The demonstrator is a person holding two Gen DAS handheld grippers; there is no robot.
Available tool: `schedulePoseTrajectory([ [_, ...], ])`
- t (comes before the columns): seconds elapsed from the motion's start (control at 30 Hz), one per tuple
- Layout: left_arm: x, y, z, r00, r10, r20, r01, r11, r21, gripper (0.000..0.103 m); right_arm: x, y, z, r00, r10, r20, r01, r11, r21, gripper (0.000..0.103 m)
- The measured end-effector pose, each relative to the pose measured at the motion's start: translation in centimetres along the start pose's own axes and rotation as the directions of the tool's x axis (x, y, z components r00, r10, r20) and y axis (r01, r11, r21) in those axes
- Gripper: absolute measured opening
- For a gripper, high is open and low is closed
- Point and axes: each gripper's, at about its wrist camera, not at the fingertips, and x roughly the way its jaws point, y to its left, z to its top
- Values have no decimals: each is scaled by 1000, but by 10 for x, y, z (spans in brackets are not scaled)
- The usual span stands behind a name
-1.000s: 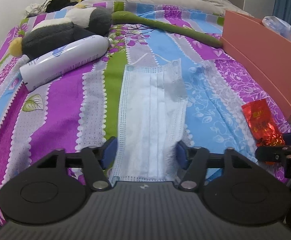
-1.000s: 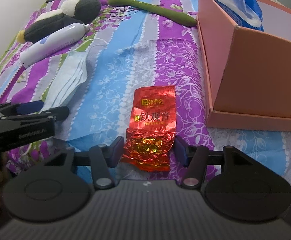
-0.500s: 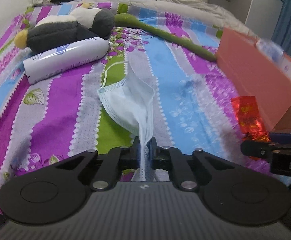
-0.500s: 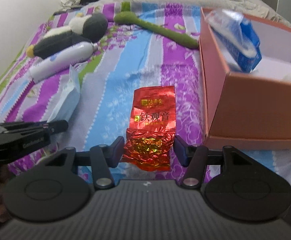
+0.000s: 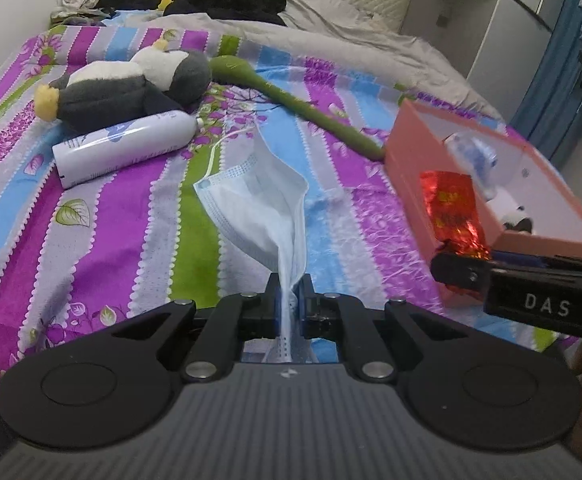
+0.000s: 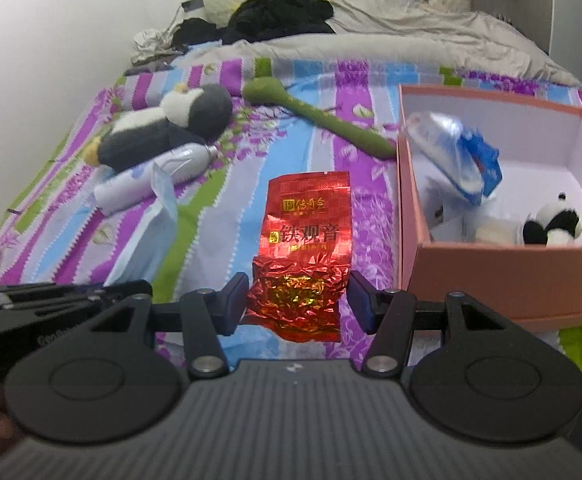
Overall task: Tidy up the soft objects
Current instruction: 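Lift and carry the red packet and face mask over the orange box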
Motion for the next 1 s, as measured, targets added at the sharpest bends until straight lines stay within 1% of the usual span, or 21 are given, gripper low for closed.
schedulePoseTrajectory([
  [0.2, -23, -13, 11, 999, -28, 35, 28, 1000, 9, 10, -20, 5, 15, 999, 17, 40, -17, 1000, -15, 57],
  [0.37, -31, -23, 22, 997, -59, 50, 58, 998, 22, 10, -30, -3, 19, 998, 8, 65, -9, 1000, 5, 57],
  [0.53, -30, -41, 31, 993, -104, 53, 102, 994, 51, 10, -37, -18, 19, 996, -37, 80, 34, 999, 38, 57],
  [0.67, -29, -63, 35, 989, -138, 58, 132, 987, 92, 10, -49, -32, 16, 993, -74, 94, 69, 996, 59, 57],
  [1.0, -19, -118, 33, 971, -239, 29, 231, 959, 164, 10, -80, -77, 7, 976, -190, 109, 174, 975, 140, 57],
])
